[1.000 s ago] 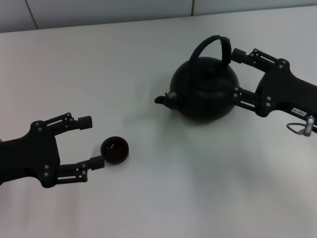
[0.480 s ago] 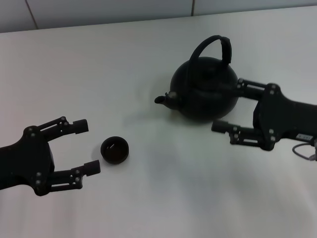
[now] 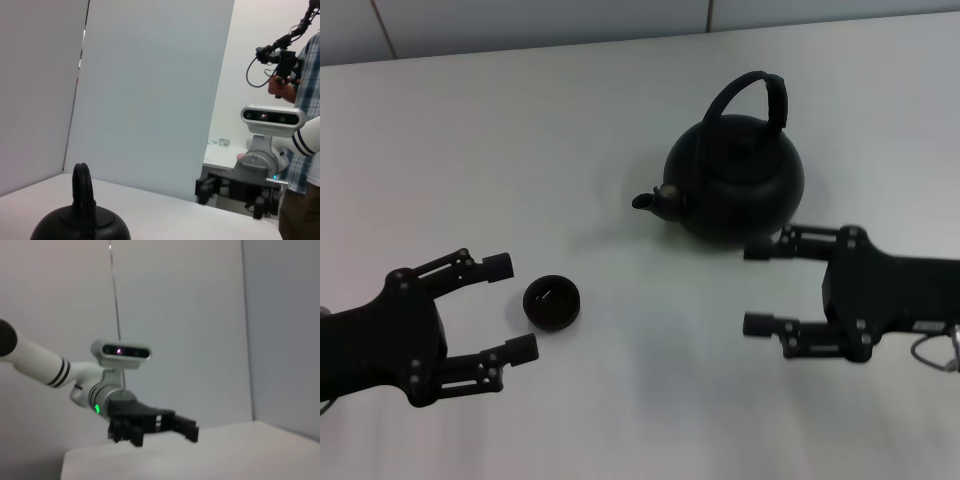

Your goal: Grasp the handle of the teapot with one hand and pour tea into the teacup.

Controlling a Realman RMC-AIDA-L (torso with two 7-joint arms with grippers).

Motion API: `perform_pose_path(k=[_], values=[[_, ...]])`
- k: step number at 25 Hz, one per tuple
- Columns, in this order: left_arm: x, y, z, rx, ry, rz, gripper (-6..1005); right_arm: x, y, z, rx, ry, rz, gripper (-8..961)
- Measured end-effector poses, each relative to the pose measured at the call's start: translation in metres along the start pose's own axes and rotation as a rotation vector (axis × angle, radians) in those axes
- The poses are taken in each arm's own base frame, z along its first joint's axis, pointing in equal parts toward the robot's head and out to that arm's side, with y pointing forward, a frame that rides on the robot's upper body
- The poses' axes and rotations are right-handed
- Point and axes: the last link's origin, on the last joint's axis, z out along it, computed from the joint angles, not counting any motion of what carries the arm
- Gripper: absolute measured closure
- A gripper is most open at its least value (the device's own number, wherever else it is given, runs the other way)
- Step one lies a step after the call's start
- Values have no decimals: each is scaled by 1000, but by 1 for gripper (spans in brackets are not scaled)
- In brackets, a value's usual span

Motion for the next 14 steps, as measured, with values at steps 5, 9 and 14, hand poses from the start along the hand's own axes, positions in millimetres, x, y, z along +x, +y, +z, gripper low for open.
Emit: perform_pose_path(k=[5, 9, 14], values=[[-10, 7, 3, 0, 22, -7, 129, 10, 7, -1, -16, 42, 3, 236], [-17, 12, 3, 4, 34, -5, 129, 14, 12, -2, -20, 46, 5, 236], [-20, 15, 2, 10, 36, -12, 129, 15, 14, -4, -23, 43, 8, 236]])
